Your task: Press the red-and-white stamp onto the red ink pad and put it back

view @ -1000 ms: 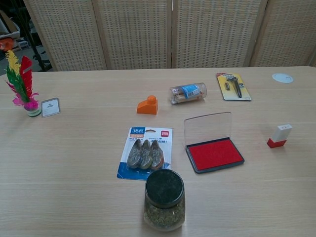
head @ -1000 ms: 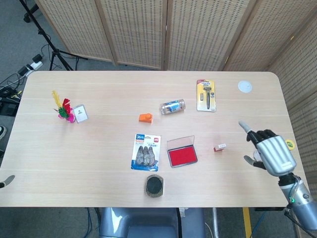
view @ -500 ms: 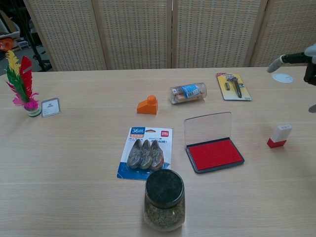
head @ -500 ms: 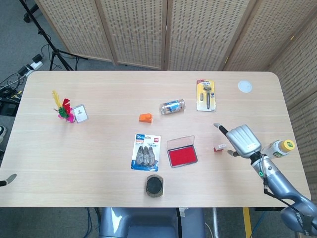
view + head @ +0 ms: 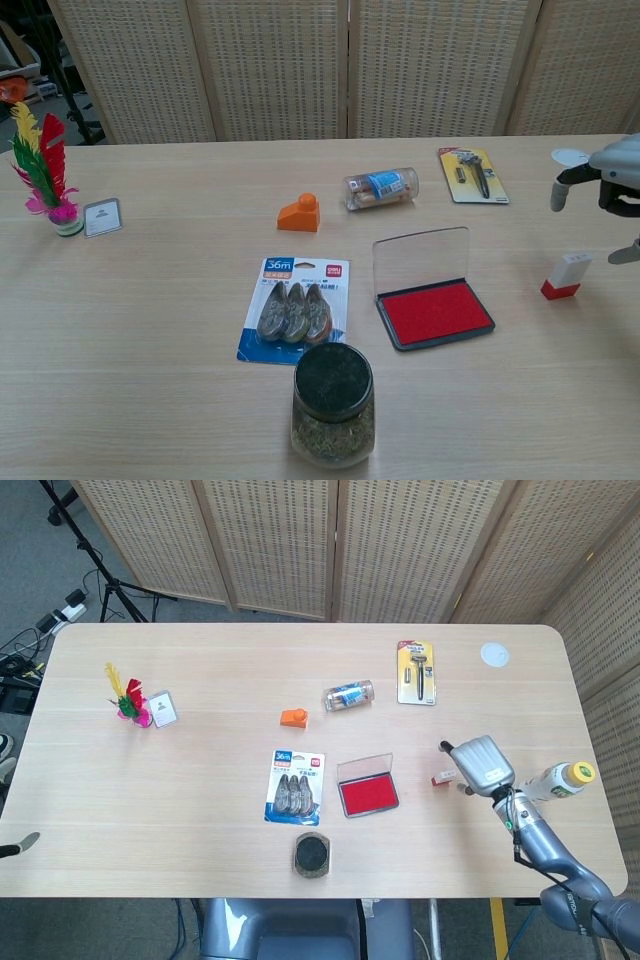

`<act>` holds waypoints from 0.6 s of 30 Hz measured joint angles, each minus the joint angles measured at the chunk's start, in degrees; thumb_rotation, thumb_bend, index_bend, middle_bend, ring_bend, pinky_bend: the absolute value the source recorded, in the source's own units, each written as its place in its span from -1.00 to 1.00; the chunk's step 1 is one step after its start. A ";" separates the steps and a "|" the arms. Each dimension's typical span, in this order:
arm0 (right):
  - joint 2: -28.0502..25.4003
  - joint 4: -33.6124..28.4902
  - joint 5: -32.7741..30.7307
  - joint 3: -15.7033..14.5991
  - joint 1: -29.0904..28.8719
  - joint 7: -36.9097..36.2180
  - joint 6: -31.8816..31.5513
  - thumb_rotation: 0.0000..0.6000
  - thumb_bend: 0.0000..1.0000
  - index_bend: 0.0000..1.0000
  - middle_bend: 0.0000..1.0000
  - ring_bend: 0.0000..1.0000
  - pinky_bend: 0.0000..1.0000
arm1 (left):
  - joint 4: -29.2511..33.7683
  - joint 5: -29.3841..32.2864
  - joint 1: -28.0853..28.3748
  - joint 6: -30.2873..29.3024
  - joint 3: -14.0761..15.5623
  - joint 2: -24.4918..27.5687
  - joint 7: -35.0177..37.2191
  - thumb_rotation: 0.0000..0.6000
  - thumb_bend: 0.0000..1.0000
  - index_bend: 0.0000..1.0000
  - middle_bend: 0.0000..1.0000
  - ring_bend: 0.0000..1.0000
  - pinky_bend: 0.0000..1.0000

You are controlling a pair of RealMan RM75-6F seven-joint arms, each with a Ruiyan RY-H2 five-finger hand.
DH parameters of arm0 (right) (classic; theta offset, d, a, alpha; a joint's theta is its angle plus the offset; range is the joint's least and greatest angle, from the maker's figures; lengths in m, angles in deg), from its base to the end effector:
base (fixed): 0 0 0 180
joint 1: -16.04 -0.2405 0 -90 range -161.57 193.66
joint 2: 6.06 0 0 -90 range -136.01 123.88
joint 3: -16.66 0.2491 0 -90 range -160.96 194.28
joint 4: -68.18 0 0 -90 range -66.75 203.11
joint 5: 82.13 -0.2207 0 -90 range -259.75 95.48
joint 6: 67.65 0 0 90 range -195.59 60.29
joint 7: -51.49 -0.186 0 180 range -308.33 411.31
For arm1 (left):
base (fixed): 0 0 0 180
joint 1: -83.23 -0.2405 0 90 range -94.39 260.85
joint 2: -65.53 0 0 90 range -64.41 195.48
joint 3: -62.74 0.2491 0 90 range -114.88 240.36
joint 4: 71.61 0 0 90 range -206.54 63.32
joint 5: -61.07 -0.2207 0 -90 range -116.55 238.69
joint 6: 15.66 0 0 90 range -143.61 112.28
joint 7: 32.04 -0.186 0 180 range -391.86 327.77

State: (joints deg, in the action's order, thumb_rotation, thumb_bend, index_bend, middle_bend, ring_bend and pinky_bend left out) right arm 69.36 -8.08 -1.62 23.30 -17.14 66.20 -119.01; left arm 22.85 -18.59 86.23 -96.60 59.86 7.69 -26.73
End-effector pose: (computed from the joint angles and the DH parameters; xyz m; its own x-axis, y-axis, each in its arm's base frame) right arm -0.2510 -0.3786 0.0362 0.7281 -0.1841 0.6603 -0.6727 -0.3774 0.6365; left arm -0.3407 0.2112 0.1750 0.3587 0.0700 0.9308 0.9209 0.1364 -0.3652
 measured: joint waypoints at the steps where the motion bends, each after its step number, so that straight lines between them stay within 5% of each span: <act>1: 0.52 0.60 -0.15 -0.21 -0.06 0.07 0.07 1.00 -0.89 -0.35 0.79 0.95 1.00 | 0.03 0.01 0.02 0.01 0.01 -0.01 -0.03 1.00 -0.90 -1.00 -1.00 -1.00 -1.00; 18: 6.75 7.80 0.03 -1.51 -0.67 -0.63 -1.20 1.00 -0.48 -0.27 0.79 0.95 1.00 | 0.09 0.12 0.48 1.28 0.26 0.37 0.75 1.00 -0.90 -1.00 -1.00 -1.00 -1.00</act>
State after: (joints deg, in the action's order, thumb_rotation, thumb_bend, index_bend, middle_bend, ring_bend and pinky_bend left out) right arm 76.11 -0.28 -1.59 21.79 -17.81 65.57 -120.21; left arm 22.94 -18.48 86.71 -95.32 60.12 8.06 -25.98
